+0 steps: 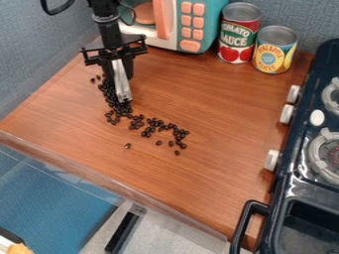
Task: Sweep into pile
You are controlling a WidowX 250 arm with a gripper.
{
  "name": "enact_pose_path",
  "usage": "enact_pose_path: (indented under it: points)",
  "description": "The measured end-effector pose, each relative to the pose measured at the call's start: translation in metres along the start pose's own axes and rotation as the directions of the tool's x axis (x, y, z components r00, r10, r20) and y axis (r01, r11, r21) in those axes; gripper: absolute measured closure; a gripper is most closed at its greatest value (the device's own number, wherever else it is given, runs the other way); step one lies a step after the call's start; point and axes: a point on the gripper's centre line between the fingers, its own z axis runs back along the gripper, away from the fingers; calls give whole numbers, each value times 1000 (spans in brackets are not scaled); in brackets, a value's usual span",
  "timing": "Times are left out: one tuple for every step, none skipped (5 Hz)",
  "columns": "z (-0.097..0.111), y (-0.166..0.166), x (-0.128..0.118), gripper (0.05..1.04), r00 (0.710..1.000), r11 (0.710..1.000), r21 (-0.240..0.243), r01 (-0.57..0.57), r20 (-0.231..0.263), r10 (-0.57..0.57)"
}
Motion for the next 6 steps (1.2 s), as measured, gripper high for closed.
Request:
enact_pose_path:
  points:
    - [4,1,3,704,1000,1000,-16,-18,-8,18]
    - [5,-2,-2,704,999,998,-56,-12,-51,9]
    - [26,-16,-11,704,997,993,-120,-3,-77,-6]
    - [60,-44,-33,704,994,978,-192,86,-43,-96]
    - [58,-62,-64,704,977,963,-191,189,-63,-204]
    - [46,-72,-95,704,955,948,-139,287,-31,-294]
